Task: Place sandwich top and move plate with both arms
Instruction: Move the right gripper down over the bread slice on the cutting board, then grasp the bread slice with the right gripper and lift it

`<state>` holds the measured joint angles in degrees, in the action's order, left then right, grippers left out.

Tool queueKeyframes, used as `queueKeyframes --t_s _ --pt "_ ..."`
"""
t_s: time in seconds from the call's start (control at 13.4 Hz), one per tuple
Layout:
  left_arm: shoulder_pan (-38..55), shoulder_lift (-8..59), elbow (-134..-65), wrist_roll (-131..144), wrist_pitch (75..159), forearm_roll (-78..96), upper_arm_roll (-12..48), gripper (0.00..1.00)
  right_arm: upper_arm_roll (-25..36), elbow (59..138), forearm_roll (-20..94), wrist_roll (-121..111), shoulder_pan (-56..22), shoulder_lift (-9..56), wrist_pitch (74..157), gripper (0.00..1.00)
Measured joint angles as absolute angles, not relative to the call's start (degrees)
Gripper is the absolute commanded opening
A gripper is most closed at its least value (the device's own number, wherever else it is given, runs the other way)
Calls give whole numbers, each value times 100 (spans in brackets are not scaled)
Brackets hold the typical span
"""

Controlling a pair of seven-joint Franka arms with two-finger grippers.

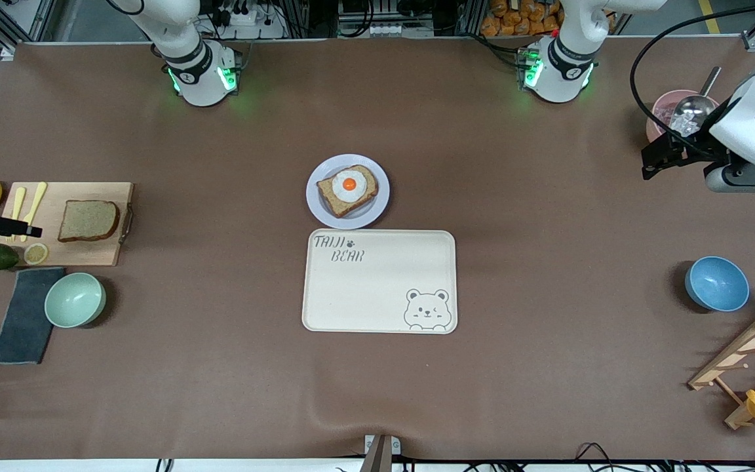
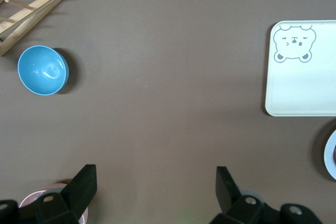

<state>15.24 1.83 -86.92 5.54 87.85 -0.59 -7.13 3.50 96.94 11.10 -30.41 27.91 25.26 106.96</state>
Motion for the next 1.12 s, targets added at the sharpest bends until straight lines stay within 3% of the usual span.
queueKeyframes --t_s 0.37,0.52,0.82,0.97,1.12 --pt "1529 184 -8692 554 8824 -28 -712 100 350 9945 1120 -3475 2999 2681 11043 100" --pt "1539 184 -8693 554 8824 -27 -711 100 350 10153 1169 -3699 3077 2697 11296 91" --pt "1557 184 -8690 554 8825 -27 -706 100 350 10436 1362 -3979 3181 2747 11551 83" --pt "1564 184 -8685 554 8825 -27 -690 100 352 10547 1600 -4306 3272 2880 11737 70" --pt "1573 184 -8685 554 8830 -27 -635 100 351 10573 1687 -4463 3359 3056 11852 68"
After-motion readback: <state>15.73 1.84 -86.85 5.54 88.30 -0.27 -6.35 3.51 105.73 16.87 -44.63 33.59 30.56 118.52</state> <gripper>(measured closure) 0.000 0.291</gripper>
